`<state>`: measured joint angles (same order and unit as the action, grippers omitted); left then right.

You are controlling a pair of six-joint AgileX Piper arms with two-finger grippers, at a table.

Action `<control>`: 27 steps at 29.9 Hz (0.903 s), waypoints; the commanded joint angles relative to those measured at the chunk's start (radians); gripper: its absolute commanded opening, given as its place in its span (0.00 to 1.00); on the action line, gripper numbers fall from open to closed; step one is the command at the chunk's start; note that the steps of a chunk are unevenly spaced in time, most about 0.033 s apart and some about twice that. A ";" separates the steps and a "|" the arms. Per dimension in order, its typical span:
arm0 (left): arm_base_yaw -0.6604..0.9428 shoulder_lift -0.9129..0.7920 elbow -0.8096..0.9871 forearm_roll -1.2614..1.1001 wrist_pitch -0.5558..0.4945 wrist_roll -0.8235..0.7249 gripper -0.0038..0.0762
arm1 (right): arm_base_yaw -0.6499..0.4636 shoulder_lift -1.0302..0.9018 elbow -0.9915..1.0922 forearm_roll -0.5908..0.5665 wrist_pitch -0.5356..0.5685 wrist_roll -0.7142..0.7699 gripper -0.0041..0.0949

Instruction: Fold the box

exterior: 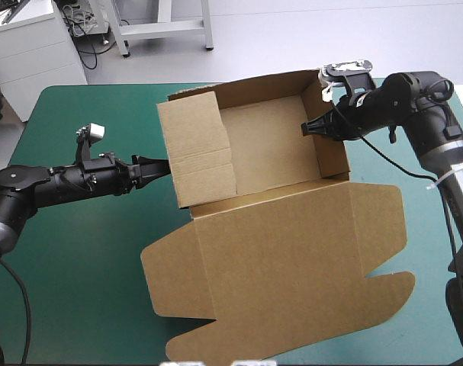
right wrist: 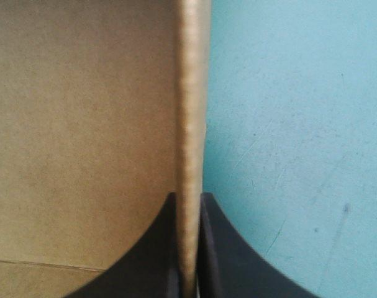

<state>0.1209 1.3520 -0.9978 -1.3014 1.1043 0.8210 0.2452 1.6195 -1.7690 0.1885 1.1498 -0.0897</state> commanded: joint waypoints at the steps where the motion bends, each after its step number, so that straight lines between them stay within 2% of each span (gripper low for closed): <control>1: -0.005 -0.028 -0.034 -0.172 0.101 0.028 0.75 | -0.002 -0.034 -0.032 0.002 -0.055 0.014 0.02; 8: -0.005 -0.028 -0.078 -0.254 0.188 0.028 0.75 | -0.002 -0.016 -0.032 -0.030 -0.053 0.046 0.02; 19: -0.009 -0.028 -0.087 -0.257 0.191 0.021 0.71 | 0.025 -0.016 -0.032 -0.016 -0.074 0.067 0.02; 22: -0.058 -0.028 -0.132 -0.123 0.147 -0.070 0.71 | 0.053 -0.016 -0.032 -0.043 -0.114 0.106 0.02; 27: -0.187 -0.030 -0.243 0.130 -0.036 -0.301 0.71 | 0.100 -0.016 -0.032 -0.081 -0.130 0.137 0.03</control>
<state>-0.0021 1.3520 -1.1599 -1.2291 1.1429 0.6513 0.3267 1.6485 -1.7690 0.0958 1.0930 0.0116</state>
